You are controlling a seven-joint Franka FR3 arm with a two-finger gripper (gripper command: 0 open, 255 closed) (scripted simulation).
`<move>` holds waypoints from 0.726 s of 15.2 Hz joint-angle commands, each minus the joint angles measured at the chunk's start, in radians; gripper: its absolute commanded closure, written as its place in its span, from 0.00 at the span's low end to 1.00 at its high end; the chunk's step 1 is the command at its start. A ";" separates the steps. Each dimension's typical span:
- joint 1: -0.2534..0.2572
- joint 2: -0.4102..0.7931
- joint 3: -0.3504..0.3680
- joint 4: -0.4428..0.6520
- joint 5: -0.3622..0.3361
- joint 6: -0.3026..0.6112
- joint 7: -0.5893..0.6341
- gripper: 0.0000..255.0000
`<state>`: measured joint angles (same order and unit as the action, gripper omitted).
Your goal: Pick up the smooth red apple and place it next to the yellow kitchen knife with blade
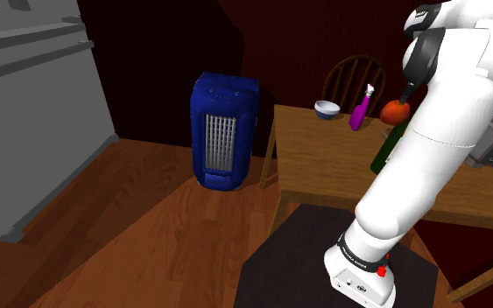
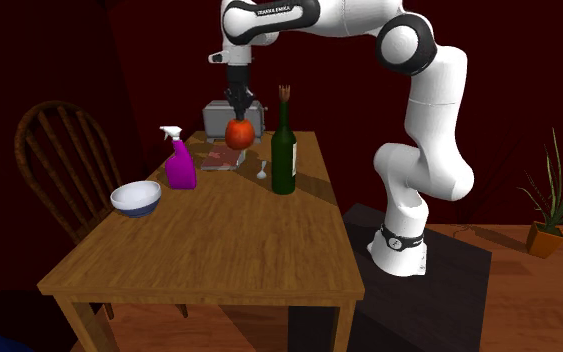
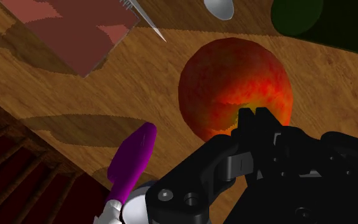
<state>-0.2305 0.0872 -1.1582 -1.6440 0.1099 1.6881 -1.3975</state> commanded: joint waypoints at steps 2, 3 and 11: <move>0.003 -0.005 0.000 -0.044 -0.004 0.042 -0.001 1.00; 0.005 -0.007 0.001 -0.058 -0.005 0.056 0.000 1.00; 0.008 -0.004 0.003 -0.164 0.000 0.163 -0.006 1.00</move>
<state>-0.2208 0.0778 -1.1556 -1.7961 0.1043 1.8362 -1.4008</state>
